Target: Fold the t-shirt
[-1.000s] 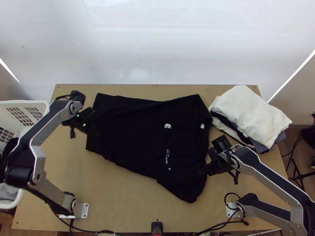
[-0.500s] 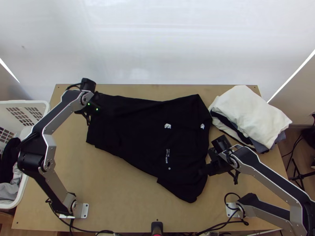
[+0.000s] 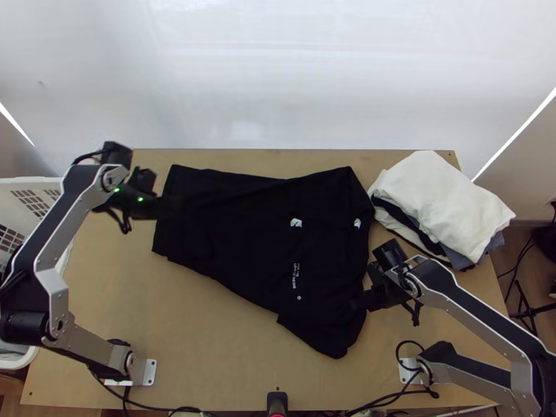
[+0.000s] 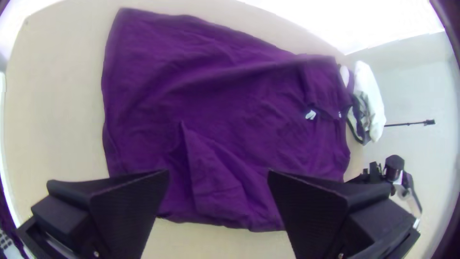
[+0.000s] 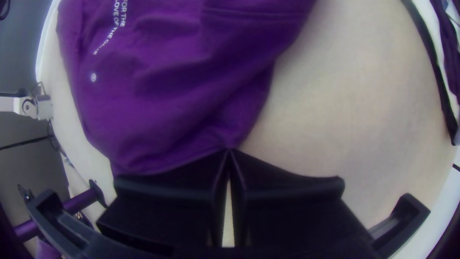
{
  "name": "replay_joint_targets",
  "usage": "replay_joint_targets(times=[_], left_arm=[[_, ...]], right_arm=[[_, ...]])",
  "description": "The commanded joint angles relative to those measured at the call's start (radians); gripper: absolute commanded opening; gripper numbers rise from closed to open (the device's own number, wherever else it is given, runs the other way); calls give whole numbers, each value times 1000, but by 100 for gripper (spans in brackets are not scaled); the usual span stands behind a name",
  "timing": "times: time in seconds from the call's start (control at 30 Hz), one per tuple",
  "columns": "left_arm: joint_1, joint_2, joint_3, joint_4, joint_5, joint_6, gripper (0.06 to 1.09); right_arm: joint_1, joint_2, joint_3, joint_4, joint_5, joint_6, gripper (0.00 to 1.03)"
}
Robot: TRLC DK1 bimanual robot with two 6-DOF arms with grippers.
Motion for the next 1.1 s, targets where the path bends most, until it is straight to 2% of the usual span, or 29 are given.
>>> replay_joint_targets(times=[0.0,0.23,0.43,0.93,0.97,1.07], left_arm=[[99,-47,-148,-14,207,-77,105],[73,-69,-312,167,205,-142,103],[72,-60,-384,229,204,-146,103],[30,-12,-395,319,205,-177,103],[24,-9,-396,328,205,-180,102],[7,5,-395,357,207,-184,87]], right_arm=[[4,11,5,6,0,1,3],[8,5,3,6,0,1,3],[8,-6,-1,5,0,1,3],[16,-9,3,3,0,12,3],[16,-9,3,3,0,12,3],[16,-9,2,3,0,12,3]])
